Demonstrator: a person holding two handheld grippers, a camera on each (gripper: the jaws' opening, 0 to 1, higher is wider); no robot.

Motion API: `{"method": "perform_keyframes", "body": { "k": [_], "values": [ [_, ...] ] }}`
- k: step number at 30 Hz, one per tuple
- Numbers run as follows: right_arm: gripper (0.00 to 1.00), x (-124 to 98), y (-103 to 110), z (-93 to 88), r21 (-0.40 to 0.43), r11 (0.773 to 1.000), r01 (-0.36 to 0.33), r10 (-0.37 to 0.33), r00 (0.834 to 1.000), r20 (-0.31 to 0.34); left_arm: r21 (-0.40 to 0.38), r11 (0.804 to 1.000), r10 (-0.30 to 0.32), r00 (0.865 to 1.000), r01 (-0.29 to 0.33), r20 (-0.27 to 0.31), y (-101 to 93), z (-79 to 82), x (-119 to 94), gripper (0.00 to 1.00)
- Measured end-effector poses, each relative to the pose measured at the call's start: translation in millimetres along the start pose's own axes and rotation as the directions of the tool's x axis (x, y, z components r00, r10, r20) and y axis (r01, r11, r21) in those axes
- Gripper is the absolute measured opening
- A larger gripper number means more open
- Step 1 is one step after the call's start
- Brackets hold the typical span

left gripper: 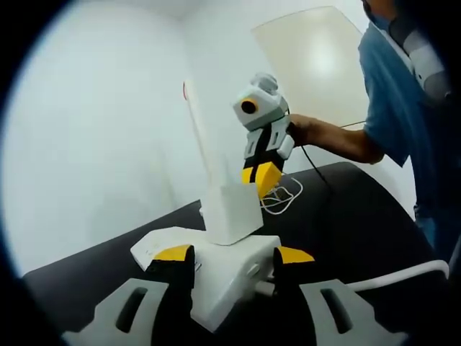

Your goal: Insert the desk lamp plug into the socket, turn on the power strip switch, turn on the lamp switch, then turn off the lamp switch, turn off the power strip switch, and remove the plug from the socket.

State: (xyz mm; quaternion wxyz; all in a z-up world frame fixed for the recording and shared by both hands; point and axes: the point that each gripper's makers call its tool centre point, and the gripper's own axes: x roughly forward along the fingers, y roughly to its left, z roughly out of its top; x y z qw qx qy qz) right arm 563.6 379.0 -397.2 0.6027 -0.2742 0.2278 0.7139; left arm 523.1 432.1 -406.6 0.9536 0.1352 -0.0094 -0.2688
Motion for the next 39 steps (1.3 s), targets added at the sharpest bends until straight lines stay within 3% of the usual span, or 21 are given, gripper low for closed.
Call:
{"method": "perform_keyframes", "body": {
  "k": [1, 2, 15, 20, 23, 24, 27, 33, 39],
  "values": [
    [0.06, 2.3, -0.8, -7.3, 0.006, 1.000, 0.001, -0.001, 1.000, -0.015, 0.000, 1.000, 0.000, 1.000, 0.000, 0.000, -0.1, 0.0, 0.0, 0.41],
    [0.06, 1.6, 0.6, -3.5, 0.031, 0.999, -0.011, 0.010, 1.000, 0.029, -0.001, 1.000, 0.000, 1.000, 0.000, 0.001, -0.3, 0.2, 0.1, 0.41],
    [0.05, 1.4, -0.2, -8.1, 0.071, 0.997, -0.034, 0.028, 0.996, 0.084, 0.006, 1.000, 0.001, 1.000, -0.001, 0.004, 0.3, 0.5, -0.6, 0.41],
    [0.05, -0.9, 0.1, -2.6, -0.022, 0.999, 0.023, -0.023, 1.000, 0.001, 0.004, 1.000, -0.002, 1.000, 0.002, -0.001, -0.1, -0.1, -0.6, 0.41],
    [0.05, -4.7, 1.2, 12.5, -0.026, 0.999, 0.024, -0.023, 1.000, 0.008, 0.004, 1.000, -0.001, 1.000, 0.001, -0.002, -0.4, -0.1, -0.6, 0.41],
    [0.05, -4.5, 0.1, 7.8, -0.053, 0.998, 0.027, -0.029, 0.999, -0.043, 0.001, 1.000, -0.001, 1.000, 0.001, -0.002, -0.4, -0.2, -0.6, 0.41],
    [0.05, -3.9, 1.5, 13.1, -0.072, 0.997, 0.032, -0.036, 0.998, -0.059, 0.001, 1.000, 0.000, 1.000, 0.000, -0.003, -0.2, -0.4, -0.8, 0.41],
    [0.05, -6.8, 0.9, 19.8, -0.057, 0.998, 0.032, -0.034, 0.999, -0.036, 0.000, 1.000, 0.002, 1.000, -0.002, -0.002, 0.3, -0.3, -1.0, 0.41],
    [0.05, -5.3, 0.6, 14.2, -0.031, 0.999, 0.023, -0.024, 1.000, -0.020, 0.000, 1.000, 0.001, 1.000, -0.001, -0.002, -0.3, -0.3, -0.6, 0.41]
  ]
}}
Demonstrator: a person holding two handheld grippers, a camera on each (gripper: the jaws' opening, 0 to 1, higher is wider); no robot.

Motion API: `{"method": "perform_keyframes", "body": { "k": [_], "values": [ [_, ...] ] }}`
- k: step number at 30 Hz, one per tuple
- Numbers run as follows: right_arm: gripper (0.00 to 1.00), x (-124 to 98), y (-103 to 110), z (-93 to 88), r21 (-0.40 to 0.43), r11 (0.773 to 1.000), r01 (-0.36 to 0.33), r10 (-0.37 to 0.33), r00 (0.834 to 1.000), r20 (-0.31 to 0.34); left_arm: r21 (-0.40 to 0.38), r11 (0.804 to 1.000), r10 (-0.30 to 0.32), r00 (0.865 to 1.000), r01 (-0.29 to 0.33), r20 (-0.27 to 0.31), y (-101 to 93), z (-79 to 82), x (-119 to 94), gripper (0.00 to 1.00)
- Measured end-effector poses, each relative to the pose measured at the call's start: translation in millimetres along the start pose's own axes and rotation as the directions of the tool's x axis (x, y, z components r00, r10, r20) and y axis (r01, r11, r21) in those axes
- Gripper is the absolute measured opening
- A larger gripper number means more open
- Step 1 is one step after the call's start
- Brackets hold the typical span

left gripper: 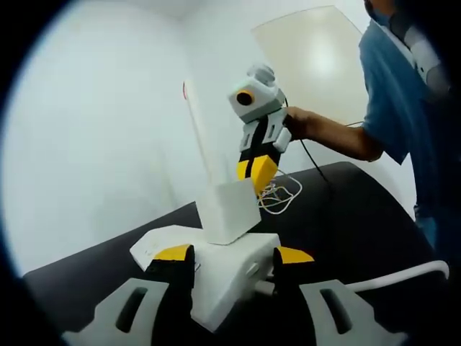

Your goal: Insert the desk lamp plug into the socket, turn on the power strip switch, turn on the lamp switch, then turn off the lamp switch, turn off the power strip switch, and remove the plug from the socket.

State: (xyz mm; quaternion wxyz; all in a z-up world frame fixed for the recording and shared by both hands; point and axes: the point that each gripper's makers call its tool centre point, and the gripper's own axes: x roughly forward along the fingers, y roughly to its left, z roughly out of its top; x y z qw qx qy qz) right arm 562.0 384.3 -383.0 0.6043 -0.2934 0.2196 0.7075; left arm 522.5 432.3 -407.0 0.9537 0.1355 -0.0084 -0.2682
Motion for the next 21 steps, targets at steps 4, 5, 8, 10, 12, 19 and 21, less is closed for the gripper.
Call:
{"method": "perform_keyframes", "body": {
  "k": [4, 5, 8, 10, 12, 19, 21],
  "values": [
    [0.05, 0.7, -0.9, -6.4, 0.036, 0.999, -0.002, 0.001, 0.999, 0.036, 0.003, 1.000, -0.002, 1.000, 0.002, 0.001, -0.2, -0.1, 0.0, 0.41],
    [0.05, 1.1, -1.8, -9.0, 0.041, 0.999, -0.003, 0.001, 0.999, 0.038, 0.003, 1.000, -0.002, 1.000, 0.002, 0.002, 0.1, -0.3, -0.1, 0.41],
    [0.05, 3.2, -2.0, -16.5, 0.077, 0.997, -0.008, 0.003, 0.998, 0.060, 0.003, 1.000, -0.002, 1.000, 0.002, 0.002, 0.1, -0.3, -0.2, 0.41],
    [0.05, 3.5, -1.6, -17.7, 0.108, 0.994, -0.021, 0.011, 0.995, 0.094, 0.005, 1.000, -0.002, 1.000, 0.002, 0.003, 0.1, -0.1, -0.2, 0.41],
    [0.05, 3.8, -2.0, -20.1, 0.114, 0.993, -0.024, 0.013, 0.995, 0.099, 0.003, 1.000, -0.002, 1.000, 0.002, 0.002, -0.1, -0.1, -0.2, 0.41],
    [0.05, 5.6, -1.2, -24.0, 0.125, 0.992, -0.023, 0.008, 0.993, 0.115, 0.009, 1.000, -0.002, 1.000, 0.002, 0.004, -1.0, 0.8, 0.1, 0.41],
    [0.05, 5.6, -0.8, -23.0, 0.111, 0.994, -0.011, -0.001, 0.994, 0.108, 0.008, 1.000, -0.003, 1.000, 0.003, 0.004, -0.5, 0.6, 0.0, 0.41]
  ]
}}
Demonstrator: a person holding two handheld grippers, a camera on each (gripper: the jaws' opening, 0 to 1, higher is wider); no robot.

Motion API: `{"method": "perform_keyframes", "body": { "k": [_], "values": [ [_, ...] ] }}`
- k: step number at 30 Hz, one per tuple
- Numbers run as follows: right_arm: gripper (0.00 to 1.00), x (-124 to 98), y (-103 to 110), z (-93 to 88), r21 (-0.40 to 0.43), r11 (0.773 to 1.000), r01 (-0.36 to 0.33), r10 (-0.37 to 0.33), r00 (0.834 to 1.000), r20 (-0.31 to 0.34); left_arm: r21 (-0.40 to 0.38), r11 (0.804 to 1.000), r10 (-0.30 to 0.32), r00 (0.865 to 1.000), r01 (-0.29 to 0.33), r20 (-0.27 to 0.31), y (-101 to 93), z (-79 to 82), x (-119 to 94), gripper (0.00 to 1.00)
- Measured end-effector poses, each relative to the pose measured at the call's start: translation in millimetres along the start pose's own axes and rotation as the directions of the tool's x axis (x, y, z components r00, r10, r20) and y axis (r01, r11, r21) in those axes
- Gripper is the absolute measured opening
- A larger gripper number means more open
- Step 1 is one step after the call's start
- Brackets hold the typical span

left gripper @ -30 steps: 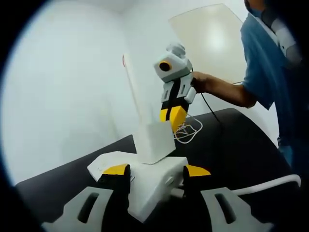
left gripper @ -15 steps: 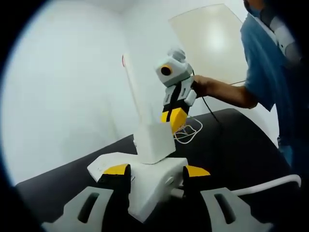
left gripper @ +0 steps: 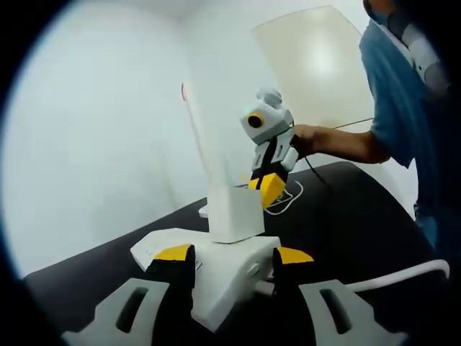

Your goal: Insert the desk lamp plug into the socket, turn on the power strip switch, turn on the lamp switch, then turn off the lamp switch, turn off the power strip switch, and remove the plug from the socket.

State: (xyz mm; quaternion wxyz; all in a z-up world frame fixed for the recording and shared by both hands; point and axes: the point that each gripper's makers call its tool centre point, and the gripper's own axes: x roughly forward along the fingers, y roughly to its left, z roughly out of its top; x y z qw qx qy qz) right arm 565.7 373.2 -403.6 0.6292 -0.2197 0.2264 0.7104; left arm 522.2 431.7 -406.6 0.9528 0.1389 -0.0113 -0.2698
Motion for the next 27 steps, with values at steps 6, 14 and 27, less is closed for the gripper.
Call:
{"method": "perform_keyframes", "body": {
  "k": [6, 14, 27],
  "values": [
    [0.05, -1.0, -0.9, 3.3, -0.034, 0.999, 0.003, -0.004, 0.999, -0.044, -0.002, 1.000, 0.002, 1.000, -0.002, -0.003, -0.4, -0.1, 0.4, 0.41],
    [0.05, -3.9, 2.5, 22.3, -0.123, 0.992, 0.006, -0.025, 0.989, -0.148, -0.004, 1.000, 0.001, 1.000, -0.001, -0.006, 1.0, -1.3, 0.2, 0.41],
    [0.05, -3.1, 0.0, 1.7, 0.060, 0.997, -0.043, 0.043, 0.999, 0.006, -0.002, 1.000, -0.003, 1.000, 0.003, -0.001, 2.9, -2.2, -1.2, 0.41]
  ]
}}
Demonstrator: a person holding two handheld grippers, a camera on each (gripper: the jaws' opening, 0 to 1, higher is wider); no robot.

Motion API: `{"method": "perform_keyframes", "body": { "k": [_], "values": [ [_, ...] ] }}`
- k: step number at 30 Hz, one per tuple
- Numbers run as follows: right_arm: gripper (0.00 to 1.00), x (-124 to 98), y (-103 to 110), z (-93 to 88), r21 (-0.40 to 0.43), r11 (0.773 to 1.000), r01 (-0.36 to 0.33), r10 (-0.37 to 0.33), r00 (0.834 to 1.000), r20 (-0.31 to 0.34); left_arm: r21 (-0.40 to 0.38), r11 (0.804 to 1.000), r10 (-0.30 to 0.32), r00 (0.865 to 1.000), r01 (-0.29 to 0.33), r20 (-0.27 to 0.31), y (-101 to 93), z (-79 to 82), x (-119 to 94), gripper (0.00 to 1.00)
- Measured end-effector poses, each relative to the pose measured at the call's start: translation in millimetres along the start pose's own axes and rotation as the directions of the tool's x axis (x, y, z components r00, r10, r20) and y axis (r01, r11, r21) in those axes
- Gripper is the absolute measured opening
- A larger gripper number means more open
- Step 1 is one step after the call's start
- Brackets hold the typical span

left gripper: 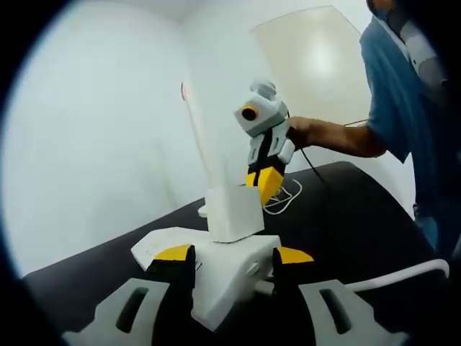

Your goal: Insert the desk lamp plug into the socket, turn on the power strip switch, turn on the lamp switch, then turn off the lamp switch, turn off the power strip switch, and remove the plug from the socket.

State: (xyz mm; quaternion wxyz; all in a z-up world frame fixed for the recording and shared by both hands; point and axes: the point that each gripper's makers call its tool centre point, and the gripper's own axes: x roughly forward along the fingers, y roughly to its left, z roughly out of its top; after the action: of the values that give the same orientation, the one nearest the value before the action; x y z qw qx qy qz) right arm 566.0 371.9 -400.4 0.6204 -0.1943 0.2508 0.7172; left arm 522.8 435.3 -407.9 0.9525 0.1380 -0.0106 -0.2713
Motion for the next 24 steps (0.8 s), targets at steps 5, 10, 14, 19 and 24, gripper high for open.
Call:
{"method": "perform_keyframes", "body": {
  "k": [5, 10, 14, 19, 24],
  "values": [
    [0.05, 1.8, 0.0, -3.3, -0.033, 0.999, 0.019, -0.020, 1.000, -0.014, 0.002, 1.000, 0.001, 1.000, -0.001, 0.002, 0.0, 0.2, -0.3, 0.41],
    [0.05, 1.9, -0.6, -1.8, -0.060, 0.998, 0.035, -0.036, 0.999, -0.028, 0.002, 1.000, 0.001, 1.000, -0.001, 0.002, -0.3, 0.4, -0.4, 0.41],
    [0.06, 1.1, 0.8, 4.4, -0.109, 0.993, 0.043, -0.051, 0.996, -0.071, 0.000, 1.000, 0.002, 1.000, -0.002, -0.001, -0.4, 0.2, -0.6, 0.41],
    [0.05, -1.3, 2.9, 22.3, -0.092, 0.995, 0.026, -0.032, 0.997, -0.069, -0.002, 1.000, 0.004, 1.000, -0.004, -0.002, 0.0, 0.2, -0.6, 0.41],
    [0.05, -3.1, 5.5, 29.0, -0.111, 0.994, 0.020, -0.026, 0.998, -0.052, -0.001, 1.000, 0.007, 1.000, -0.007, -0.002, -0.2, 0.5, -0.5, 0.41]
  ]
}}
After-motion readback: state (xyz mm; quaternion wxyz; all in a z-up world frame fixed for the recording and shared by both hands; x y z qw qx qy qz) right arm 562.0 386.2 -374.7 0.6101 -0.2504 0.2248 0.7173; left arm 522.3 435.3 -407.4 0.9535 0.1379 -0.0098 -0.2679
